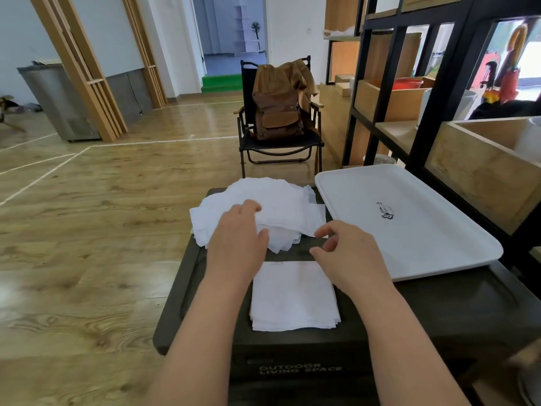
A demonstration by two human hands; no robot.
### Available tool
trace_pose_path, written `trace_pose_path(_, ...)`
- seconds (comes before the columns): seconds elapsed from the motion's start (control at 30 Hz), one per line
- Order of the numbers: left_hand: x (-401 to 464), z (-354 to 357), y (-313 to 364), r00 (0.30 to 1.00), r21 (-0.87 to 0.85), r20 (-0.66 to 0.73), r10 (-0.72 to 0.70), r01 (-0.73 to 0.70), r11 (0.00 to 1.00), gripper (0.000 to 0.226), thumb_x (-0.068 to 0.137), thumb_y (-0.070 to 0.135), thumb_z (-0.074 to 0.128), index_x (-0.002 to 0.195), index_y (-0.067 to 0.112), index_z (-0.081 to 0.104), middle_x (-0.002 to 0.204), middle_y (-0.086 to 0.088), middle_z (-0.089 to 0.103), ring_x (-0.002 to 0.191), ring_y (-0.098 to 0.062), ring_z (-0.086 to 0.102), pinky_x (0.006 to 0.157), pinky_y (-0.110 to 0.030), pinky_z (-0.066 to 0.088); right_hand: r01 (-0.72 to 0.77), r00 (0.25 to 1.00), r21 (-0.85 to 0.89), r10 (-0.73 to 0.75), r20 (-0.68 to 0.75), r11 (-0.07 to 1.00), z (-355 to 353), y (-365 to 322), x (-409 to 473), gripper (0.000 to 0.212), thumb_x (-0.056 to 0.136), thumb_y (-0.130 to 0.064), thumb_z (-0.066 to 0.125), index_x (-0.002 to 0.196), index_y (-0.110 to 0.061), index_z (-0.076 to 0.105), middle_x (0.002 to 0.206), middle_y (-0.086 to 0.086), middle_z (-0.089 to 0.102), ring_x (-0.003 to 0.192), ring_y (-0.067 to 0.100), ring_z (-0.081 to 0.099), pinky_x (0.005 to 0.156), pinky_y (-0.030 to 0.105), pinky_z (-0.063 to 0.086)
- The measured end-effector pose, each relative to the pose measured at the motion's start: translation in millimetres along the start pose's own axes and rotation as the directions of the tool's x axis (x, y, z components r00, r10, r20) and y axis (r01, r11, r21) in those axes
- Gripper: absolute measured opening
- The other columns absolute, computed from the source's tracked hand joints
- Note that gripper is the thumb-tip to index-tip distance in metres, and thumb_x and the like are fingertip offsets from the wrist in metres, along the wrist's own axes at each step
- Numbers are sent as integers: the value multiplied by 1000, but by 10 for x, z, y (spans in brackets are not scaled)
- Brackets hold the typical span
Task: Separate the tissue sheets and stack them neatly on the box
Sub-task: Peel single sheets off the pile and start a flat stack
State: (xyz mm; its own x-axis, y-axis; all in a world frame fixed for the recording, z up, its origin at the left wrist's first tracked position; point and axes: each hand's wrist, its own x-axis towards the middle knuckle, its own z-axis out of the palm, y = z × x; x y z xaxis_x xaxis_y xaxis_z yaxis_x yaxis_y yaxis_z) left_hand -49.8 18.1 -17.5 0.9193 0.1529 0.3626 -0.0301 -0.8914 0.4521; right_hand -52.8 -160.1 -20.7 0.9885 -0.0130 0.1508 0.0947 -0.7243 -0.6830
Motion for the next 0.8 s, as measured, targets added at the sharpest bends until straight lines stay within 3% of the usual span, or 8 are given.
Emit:
trace_pose_path(0.1, 139, 213, 85, 977, 66, 98, 187, -194, 979, 73, 93, 3, 52, 155, 25, 19, 164, 1, 15, 150, -20, 12, 116, -31, 21, 10, 1000, 68, -11, 3, 998, 13, -29, -20, 18, 87, -27, 68, 92, -38, 54, 76, -19, 56, 71, -3, 52, 57, 7, 29)
trace_pose_path(0.2, 183, 390, 43, 955, 175, 194, 224, -259, 950, 89, 93, -3, 45, 157, 31, -6, 166, 7, -10, 152, -19, -11, 121, -37, 5, 6, 999, 92, -10, 42, 996, 33, -25, -37, 12, 87, -29, 67, 92, -36, 59, 76, -17, 59, 72, -3, 55, 57, 6, 30)
trace_pose_path(0.27, 183, 436, -8, 960, 163, 217, 180, -217, 962, 85, 95, -3, 40, 157, 30, -8, 167, 4, 1, 153, -18, -5, 121, -37, 3, 4, 998, 102, -10, 56, 995, 34, -23, -34, 11, 87, -29, 67, 91, -37, 59, 77, -16, 60, 72, -4, 55, 56, 6, 30)
trace_pose_path(0.37, 165, 429, -36, 977, 143, 171, 131, -156, 977, 74, 96, 2, 36, 158, 23, 3, 156, -2, 36, 149, -18, 20, 118, -34, 14, 15, 998, 106, -22, 67, 994, 41, -32, -34, 11, 88, -30, 65, 91, -38, 59, 78, -17, 60, 72, -6, 54, 54, 5, 30)
trace_pose_path(0.47, 158, 386, 3, 991, 111, 56, 125, -131, 985, 61, 98, 8, 38, 156, 20, 22, 134, -2, 57, 123, -20, 49, 104, -31, 31, 11, 997, 122, -21, 74, 992, 49, -32, -40, 10, 89, -30, 65, 92, -38, 59, 78, -17, 60, 72, -7, 54, 51, 6, 34)
trace_pose_path(0.53, 165, 358, 23, 993, 106, 36, 112, -115, 988, 56, 99, 10, 41, 153, 21, 32, 135, -2, 59, 118, -20, 52, 99, -30, 35, 10, 998, 138, -19, 67, 990, 43, -25, -32, 9, 88, -30, 65, 90, -37, 60, 78, -16, 61, 72, -6, 54, 51, 6, 34)
trace_pose_path(0.67, 175, 383, 0, 986, 141, 55, 159, -165, 976, 55, 98, 19, 50, 151, 25, 36, 148, 6, 46, 129, -19, 42, 99, -30, 34, -13, 998, 182, 3, 57, 983, 31, -8, -15, 9, 89, -29, 65, 90, -37, 60, 80, -14, 62, 73, -5, 55, 55, 7, 31)
trace_pose_path(0.8, 211, 402, -45, 988, 121, 34, 148, -151, 981, 43, 98, 25, 54, 142, 26, 52, 142, 7, 54, 125, -20, 43, 96, -30, 33, -9, 998, 176, -1, 55, 984, 47, -9, -22, 8, 89, -30, 64, 90, -37, 60, 80, -15, 61, 74, -4, 54, 53, 6, 31)
